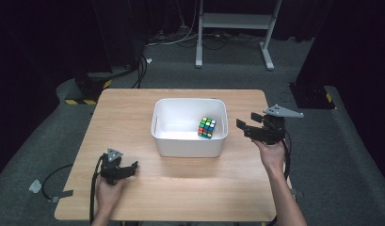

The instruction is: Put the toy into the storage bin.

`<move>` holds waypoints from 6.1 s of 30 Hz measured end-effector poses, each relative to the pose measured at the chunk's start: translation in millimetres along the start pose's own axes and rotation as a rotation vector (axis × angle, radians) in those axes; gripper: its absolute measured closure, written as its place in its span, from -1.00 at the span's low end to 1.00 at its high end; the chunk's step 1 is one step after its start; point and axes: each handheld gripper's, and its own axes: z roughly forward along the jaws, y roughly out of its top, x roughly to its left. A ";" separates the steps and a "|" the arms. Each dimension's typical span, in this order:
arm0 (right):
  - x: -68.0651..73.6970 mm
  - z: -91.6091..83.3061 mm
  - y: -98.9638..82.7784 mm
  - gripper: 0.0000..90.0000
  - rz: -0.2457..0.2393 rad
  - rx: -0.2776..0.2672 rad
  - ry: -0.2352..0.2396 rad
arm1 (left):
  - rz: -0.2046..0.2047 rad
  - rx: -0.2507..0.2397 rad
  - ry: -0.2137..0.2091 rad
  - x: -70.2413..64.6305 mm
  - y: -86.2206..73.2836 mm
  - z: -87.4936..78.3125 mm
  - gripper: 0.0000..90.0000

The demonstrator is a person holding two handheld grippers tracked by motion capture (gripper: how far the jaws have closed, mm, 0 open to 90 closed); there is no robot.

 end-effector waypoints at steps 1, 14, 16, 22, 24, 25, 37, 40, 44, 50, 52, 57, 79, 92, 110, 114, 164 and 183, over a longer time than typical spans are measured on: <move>0.1 -1.0 -0.4 -0.31 0.003 0.000 -0.002 | 0.000 0.000 0.001 0.0 0.0 0.0 -0.59; -1.1 -11.0 -4.9 -0.30 -0.001 -0.013 -0.001 | 0.000 0.000 0.001 0.0 0.0 0.0 -0.59; -1.3 -12.8 -5.1 -0.30 -0.001 -0.015 -0.001 | 0.000 0.000 0.000 0.0 0.0 0.0 -0.59; 0.6 -18.6 -6.3 -0.30 -0.010 -0.023 0.000 | 0.000 0.000 0.000 0.0 0.0 0.0 -0.59; 1.0 -20.6 -7.0 -0.30 -0.010 -0.028 0.004 | 0.000 0.000 0.000 0.0 0.0 0.0 -0.59; 1.2 -21.6 -7.3 -0.30 -0.009 -0.030 0.005 | 0.000 0.000 0.000 0.0 0.0 0.0 -0.59; 6.6 -30.9 -13.5 -0.30 -0.017 -0.049 0.015 | 0.000 0.000 0.000 0.0 0.0 0.0 -0.59; 8.1 -33.6 -14.8 -0.30 -0.019 -0.052 0.017 | 0.000 0.000 0.000 0.0 0.0 0.0 -0.59; 9.8 -38.0 -16.7 -0.30 -0.021 -0.060 0.018 | 0.000 0.000 0.000 0.0 0.0 0.0 -0.59; 10.8 -42.3 -21.2 -0.30 -0.021 -0.066 0.017 | 0.000 0.000 0.000 0.0 0.0 0.0 -0.59; 10.3 -43.4 -23.0 -0.30 -0.015 -0.069 0.016 | 0.000 0.000 0.000 0.0 0.0 0.0 -0.59; 9.3 -45.9 -29.1 -0.30 -0.004 -0.076 0.018 | 0.001 0.000 0.000 0.0 0.0 0.0 -0.59; 11.6 -55.7 -49.8 -0.31 0.007 -0.081 0.013 | 0.000 0.000 0.000 0.0 0.0 0.0 -0.59; 14.6 -57.2 -62.6 -0.31 0.017 -0.078 0.019 | 0.000 0.000 0.000 0.0 0.0 0.0 -0.59; 19.8 -56.4 -80.7 -0.31 0.021 -0.061 0.025 | 0.001 0.000 0.001 -0.1 0.0 0.0 -0.59; 20.4 -54.0 -85.5 -0.31 0.021 -0.052 0.023 | 0.000 0.000 0.002 -0.2 0.0 0.0 -0.59; 18.8 -17.1 -140.6 -0.30 0.065 0.061 -0.031 | 0.001 0.000 0.002 -0.2 0.0 0.0 -0.59; 14.4 1.3 -153.5 -0.30 0.058 0.137 -0.077 | 0.000 0.000 0.002 -0.2 0.0 0.0 -0.59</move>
